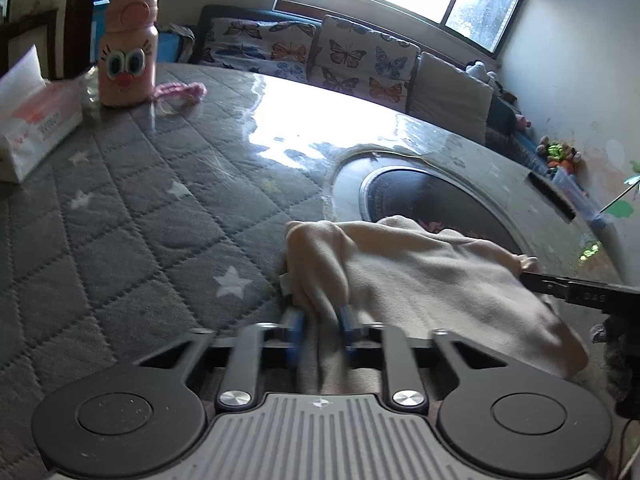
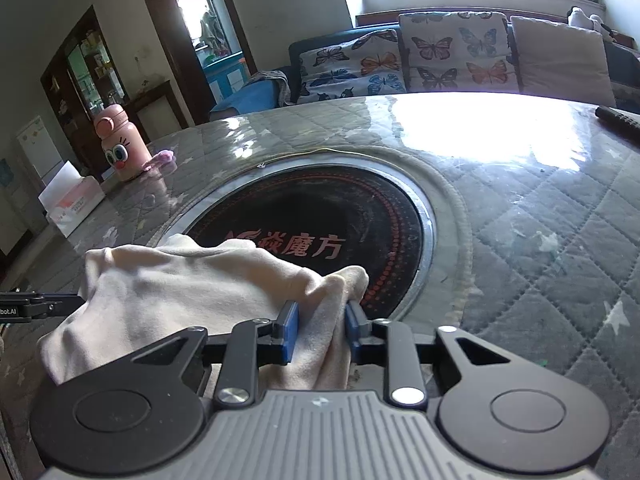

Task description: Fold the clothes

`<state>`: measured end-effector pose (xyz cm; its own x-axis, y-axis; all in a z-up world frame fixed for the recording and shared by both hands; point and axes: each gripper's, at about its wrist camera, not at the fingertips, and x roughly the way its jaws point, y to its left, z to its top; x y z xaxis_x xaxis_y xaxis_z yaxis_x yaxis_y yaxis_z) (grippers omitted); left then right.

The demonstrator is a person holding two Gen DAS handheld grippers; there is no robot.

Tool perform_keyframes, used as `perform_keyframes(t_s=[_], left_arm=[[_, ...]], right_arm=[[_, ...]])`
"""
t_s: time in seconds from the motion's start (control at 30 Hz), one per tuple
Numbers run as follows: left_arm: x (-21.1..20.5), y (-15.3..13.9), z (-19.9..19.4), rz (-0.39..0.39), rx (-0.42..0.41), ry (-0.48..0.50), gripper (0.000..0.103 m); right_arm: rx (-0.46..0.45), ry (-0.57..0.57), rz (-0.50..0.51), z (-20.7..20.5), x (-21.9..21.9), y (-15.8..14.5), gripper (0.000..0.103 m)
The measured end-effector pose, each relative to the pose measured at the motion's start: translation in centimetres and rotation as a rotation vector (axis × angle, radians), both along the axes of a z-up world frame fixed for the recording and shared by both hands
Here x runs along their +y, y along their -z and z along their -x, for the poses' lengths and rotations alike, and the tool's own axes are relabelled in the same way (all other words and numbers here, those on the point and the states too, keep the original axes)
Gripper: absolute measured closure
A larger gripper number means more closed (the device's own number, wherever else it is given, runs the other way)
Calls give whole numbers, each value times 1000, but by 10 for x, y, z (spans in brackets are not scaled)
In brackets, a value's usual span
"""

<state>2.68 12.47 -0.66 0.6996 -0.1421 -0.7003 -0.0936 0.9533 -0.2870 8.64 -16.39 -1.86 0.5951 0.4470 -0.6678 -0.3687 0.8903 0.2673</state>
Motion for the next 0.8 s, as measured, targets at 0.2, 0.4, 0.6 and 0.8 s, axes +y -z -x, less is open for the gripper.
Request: perform_keyframes(t_s=[0.2, 0.4, 0.6, 0.8], left_arm=[[-1, -12, 10, -15, -59, -16, 94], [3, -33, 25, -31, -124, -24, 95], [26, -51, 44, -45, -169, -78, 95], [63, -65, 62, -79, -195, -165, 95]], right_arm=[[-33, 5, -17, 6, 0, -11, 93], [-83, -27, -28, 11, 12, -35, 94], [-132, -104, -24, 8, 47, -58, 94], [-151, -186, -35, -6, 97, -70, 94]])
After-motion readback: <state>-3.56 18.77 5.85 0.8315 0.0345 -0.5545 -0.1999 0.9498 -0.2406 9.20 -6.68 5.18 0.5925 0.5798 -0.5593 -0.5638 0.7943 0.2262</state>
